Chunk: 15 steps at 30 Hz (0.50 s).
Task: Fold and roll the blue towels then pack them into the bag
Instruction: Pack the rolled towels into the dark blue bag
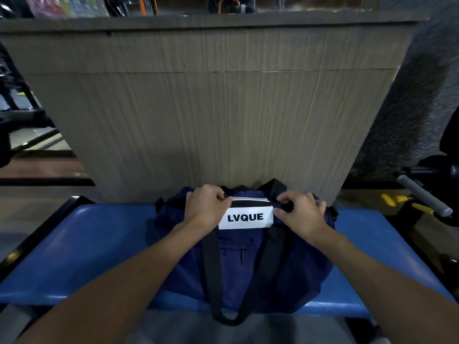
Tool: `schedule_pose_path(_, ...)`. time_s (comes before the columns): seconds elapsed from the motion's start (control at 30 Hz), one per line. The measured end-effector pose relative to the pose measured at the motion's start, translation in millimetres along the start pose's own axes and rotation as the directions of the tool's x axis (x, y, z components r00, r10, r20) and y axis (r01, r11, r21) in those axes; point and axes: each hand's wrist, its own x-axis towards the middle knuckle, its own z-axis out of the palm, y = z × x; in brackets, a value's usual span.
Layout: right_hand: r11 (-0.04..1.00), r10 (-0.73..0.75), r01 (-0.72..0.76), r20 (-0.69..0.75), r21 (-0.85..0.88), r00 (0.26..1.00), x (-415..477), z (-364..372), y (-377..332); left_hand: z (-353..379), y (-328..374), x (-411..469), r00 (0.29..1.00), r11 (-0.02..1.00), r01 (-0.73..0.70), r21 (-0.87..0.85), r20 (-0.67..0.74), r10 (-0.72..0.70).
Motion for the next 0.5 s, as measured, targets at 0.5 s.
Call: schedule_pose_path(0.5, 1.0, -0.009, 0.009, -0.045, 0.002, 0.999, 6, 14, -23, -56, -77, 8, 0.979, 0.996, 0.088, 0.022, -0.186, -0.083)
